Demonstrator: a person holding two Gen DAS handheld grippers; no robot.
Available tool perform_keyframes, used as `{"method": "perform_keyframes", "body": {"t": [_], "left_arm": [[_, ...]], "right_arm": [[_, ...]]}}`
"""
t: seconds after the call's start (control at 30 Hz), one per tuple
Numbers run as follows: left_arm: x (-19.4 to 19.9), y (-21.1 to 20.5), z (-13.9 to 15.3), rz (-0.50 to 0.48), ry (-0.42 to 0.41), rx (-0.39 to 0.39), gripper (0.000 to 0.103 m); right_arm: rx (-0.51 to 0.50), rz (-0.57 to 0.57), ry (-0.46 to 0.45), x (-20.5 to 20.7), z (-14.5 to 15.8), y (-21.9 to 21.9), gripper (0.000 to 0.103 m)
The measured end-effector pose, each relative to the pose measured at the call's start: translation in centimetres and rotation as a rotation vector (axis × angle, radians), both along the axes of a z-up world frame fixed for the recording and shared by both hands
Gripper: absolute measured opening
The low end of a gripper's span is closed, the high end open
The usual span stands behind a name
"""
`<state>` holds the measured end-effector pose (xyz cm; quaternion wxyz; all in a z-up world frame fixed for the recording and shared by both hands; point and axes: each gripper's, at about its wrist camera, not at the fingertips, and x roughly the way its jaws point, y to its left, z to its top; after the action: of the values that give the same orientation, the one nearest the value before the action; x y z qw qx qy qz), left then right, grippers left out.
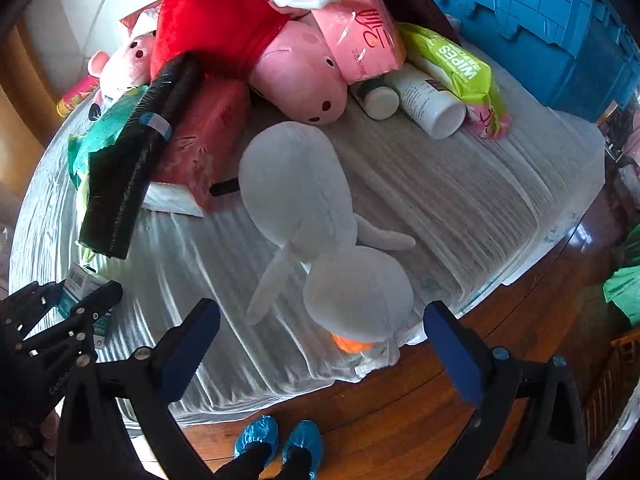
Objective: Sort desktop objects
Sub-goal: 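Grasp the small white-green medicine box with the left tool, then grasp the white plush bunny with the right tool while the left lifts the box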
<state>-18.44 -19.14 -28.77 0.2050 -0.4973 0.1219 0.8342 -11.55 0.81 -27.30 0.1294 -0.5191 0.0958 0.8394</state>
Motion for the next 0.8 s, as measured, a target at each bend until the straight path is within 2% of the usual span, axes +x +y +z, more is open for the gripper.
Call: {"method": "perform_keyframes", "body": {"t": [0.23,0.33,0.5,0.53,0.57,0.63,0.8], "left_arm": [[-0.9,0.0,0.3,0.056,-0.013,-0.017,0.038],[-0.9,0.1,0.2,0.072,-0.031,-0.035,0.043],[-0.8,0.1,-0.2,0.098,-0.055,-0.034,0.044],[-0.6,0.0,-0.1,0.098,-0.056,-0.029,0.038],[-0.5,0.0,-0.1,0.099,-0.056,-0.029,0.037],[-0.3,0.1,-0.1,0.106,-0.056,-0.037,0.036],[0.4,0.3,1.0,0.111,-0.016,-0.049,0.036]], "right_arm": [[0.02,0.041,0.013,-3.3,-0.6,0.6,0.103],[0.022,0.066,0.013,-4.4,-0.6,0.4,0.103],[0.02,0.115,0.008,-5.6,-0.5,-0.2,0.103],[0.018,0.125,-0.005,-5.8,-0.8,-0.4,0.097],[0.015,0.128,-0.026,-5.9,-1.2,-0.5,0.083],[0.038,0.136,-0.04,-6.0,-1.5,-0.9,0.076],[0.022,0.12,-0.029,-5.4,-0.9,-0.9,0.059]]}}
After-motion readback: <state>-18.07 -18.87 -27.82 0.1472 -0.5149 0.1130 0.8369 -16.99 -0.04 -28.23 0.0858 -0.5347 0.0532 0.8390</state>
